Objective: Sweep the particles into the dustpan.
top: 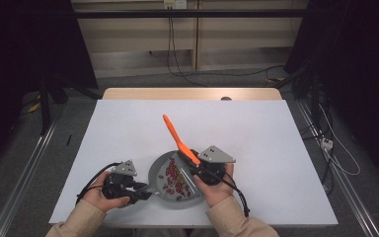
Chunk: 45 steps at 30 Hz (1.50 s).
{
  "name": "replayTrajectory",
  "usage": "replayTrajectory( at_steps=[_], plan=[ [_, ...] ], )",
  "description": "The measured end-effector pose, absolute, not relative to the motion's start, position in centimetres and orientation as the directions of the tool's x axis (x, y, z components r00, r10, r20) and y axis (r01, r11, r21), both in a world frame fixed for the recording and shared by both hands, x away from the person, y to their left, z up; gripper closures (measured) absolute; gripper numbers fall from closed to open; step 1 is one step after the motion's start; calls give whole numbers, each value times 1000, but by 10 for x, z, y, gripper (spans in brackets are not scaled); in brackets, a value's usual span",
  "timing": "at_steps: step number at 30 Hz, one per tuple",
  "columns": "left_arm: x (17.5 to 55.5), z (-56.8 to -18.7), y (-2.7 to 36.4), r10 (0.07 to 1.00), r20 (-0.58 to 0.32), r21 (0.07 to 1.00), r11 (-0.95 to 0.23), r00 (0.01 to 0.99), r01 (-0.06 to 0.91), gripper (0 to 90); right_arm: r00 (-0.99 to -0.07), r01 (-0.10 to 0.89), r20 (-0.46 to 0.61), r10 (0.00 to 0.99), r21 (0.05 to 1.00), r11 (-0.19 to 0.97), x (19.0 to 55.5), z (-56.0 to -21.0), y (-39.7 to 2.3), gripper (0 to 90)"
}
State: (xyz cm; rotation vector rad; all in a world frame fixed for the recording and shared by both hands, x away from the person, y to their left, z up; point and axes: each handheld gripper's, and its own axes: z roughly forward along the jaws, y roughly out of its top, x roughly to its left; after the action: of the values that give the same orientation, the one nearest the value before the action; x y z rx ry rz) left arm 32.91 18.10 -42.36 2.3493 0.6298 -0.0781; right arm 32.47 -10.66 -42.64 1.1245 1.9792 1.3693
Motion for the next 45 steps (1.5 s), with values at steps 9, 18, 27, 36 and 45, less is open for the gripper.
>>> replayTrajectory(
  at_steps=[9,18,27,36,45],
  plan=[
    [329,-426,174,433,-208,599,-652,877,464,626,-510,390,32,859,900,197,328,-435,-120,711],
    [329,-426,173,437,-203,598,-654,876,464,627,-581,371,55,812,906,205,319,-433,-96,711],
    [327,-427,175,433,-175,643,-630,884,436,631,-528,355,72,846,924,143,325,-426,-117,711],
    [328,-426,180,462,-156,689,-583,873,431,632,-466,361,64,882,924,124,331,-420,-152,711],
    [330,-424,188,517,-162,715,-525,841,461,631,-427,377,52,903,918,125,334,-421,-171,711]
  ],
)
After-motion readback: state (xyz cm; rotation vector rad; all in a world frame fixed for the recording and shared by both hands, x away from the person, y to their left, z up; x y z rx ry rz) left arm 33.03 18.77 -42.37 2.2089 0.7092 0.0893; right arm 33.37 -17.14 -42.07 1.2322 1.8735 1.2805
